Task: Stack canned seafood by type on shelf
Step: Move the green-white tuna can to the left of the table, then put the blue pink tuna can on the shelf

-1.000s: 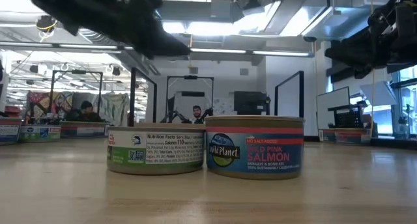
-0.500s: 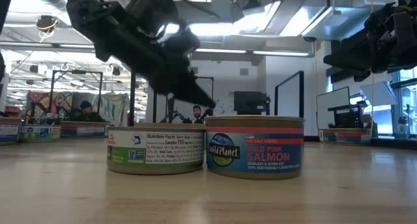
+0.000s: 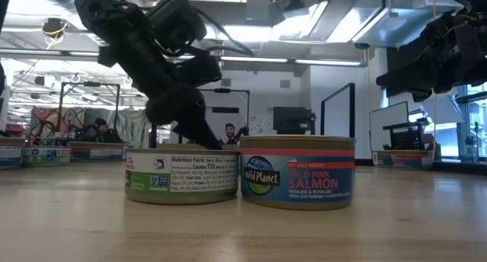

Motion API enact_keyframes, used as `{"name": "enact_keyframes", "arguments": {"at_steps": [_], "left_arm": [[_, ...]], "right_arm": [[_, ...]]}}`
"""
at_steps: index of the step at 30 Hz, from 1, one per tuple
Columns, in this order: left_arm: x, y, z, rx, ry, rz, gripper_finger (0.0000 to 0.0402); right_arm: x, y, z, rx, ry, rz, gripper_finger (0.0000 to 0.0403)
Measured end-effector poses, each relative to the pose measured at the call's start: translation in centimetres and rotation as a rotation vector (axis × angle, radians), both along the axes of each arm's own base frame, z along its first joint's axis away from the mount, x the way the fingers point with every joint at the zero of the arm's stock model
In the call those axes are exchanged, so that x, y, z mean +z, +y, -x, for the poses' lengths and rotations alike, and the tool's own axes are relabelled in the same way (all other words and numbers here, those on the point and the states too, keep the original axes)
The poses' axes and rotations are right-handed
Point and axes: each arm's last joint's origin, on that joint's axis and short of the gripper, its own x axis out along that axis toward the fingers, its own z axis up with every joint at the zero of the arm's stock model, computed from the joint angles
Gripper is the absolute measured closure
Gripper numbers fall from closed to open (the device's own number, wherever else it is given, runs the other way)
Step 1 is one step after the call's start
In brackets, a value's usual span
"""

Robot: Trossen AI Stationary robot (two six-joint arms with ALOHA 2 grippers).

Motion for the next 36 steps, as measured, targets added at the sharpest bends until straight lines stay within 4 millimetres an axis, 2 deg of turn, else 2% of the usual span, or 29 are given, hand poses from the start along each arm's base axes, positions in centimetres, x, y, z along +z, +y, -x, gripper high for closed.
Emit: {"name": "enact_keyframes", "arguments": {"at_steps": [4,12,17,23,28,32,36], "left_arm": [[0.9,-0.6,1.4,-0.004,0.077,0.019,0.0398],[2.3,-1.2,4.7,0.104,0.266,0.089,0.0398],[3.4,-1.5,5.9,0.129,0.279,0.117,0.0398],[7.3,-1.6,3.8,0.061,-0.095,0.136,0.0398],[9.2,-1.3,1.9,-0.022,-0.352,0.065,0.0398],[8.9,-0.1,0.9,0.017,-0.413,0.049,0.0393],[7.3,1.0,-0.2,0.045,-0.397,0.049,0.0341]], "right_arm": [[0.0,0.0,0.0,0.0,0.004,0.0,0.0382],[-0.1,0.0,-0.1,0.0,0.007,0.005,0.0382],[0.0,0.0,-0.1,0.0,0.004,0.014,0.0382],[0.3,0.0,-0.1,0.0,-0.025,0.049,0.0382],[0.4,0.0,-0.1,-0.001,-0.039,0.048,0.0382],[0.4,0.0,-0.1,0.006,-0.044,0.03,0.0382],[0.4,0.0,-0.1,-0.006,-0.046,0.026,0.0382]]}}
